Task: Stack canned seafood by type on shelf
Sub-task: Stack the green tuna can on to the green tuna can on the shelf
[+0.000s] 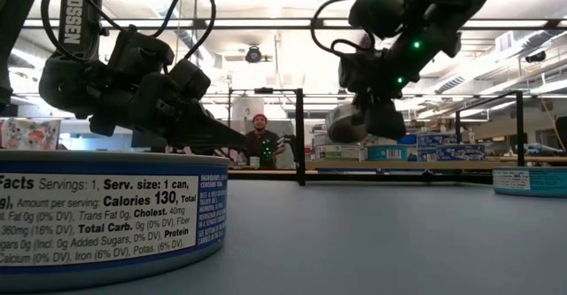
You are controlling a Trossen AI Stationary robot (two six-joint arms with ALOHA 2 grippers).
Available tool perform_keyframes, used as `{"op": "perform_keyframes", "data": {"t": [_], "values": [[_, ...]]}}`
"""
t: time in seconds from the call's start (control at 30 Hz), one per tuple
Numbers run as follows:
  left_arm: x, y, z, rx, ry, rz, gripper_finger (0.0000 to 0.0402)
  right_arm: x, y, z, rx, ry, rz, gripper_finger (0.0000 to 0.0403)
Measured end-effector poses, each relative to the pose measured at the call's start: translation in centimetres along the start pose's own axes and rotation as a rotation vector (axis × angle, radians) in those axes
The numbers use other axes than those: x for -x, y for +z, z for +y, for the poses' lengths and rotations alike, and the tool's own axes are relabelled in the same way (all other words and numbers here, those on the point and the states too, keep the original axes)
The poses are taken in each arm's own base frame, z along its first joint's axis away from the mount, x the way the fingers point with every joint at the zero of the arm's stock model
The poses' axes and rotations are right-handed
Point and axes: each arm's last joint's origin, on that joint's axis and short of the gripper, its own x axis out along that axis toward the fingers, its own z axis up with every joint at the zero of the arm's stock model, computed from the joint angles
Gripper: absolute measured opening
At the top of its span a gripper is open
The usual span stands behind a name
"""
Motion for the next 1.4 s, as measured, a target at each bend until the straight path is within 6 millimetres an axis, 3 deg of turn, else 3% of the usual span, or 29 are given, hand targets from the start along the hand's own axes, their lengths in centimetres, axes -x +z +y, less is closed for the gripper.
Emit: {"op": "perform_keyframes", "data": {"t": [0.4, 0.67, 0.8, 1.03, 1.4], "values": [[0.0, 0.0, 0.0, 0.0, 0.004, 0.0, 0.0005, -1.5, -0.6, -0.8, -0.022, 0.031, -0.023, 0.0145], [0.0, 0.0, 0.1, -0.001, 0.007, -0.001, 0.0005, -1.6, -0.5, -0.7, -0.037, 0.074, -0.065, 0.0279], [0.1, 0.0, 0.3, 0.002, 0.015, -0.001, 0.0005, -1.5, -0.2, -1.1, -0.08, 0.07, -0.069, 0.0315], [0.1, -0.1, 0.4, 0.005, 0.016, 0.007, 0.0005, -1.8, 0.4, -2.1, -0.201, 0.087, -0.092, 0.0316], [0.1, -0.1, 0.3, 0.006, 0.011, 0.007, 0.0005, -2.2, -0.4, -1.7, -0.376, 0.239, -0.059, 0.0311]]}}
